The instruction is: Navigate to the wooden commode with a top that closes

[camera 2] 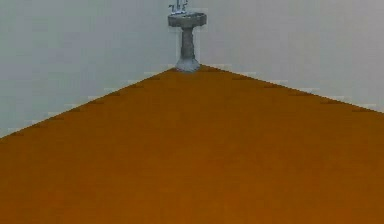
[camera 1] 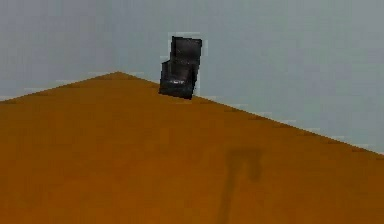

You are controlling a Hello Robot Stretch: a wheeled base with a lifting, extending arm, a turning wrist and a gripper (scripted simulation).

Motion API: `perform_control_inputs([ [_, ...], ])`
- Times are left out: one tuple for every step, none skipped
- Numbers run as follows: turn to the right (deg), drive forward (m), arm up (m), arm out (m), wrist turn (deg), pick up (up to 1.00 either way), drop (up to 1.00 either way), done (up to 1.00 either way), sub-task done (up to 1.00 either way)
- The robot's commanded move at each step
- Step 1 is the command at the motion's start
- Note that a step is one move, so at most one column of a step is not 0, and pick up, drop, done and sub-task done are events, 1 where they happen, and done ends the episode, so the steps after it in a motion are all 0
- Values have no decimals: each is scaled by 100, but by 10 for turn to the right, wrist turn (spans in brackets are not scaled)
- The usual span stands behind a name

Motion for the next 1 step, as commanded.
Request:
perform_control_inputs([
  [30, 0, 0, 0, 0, 0, 0, 0, 0],
])
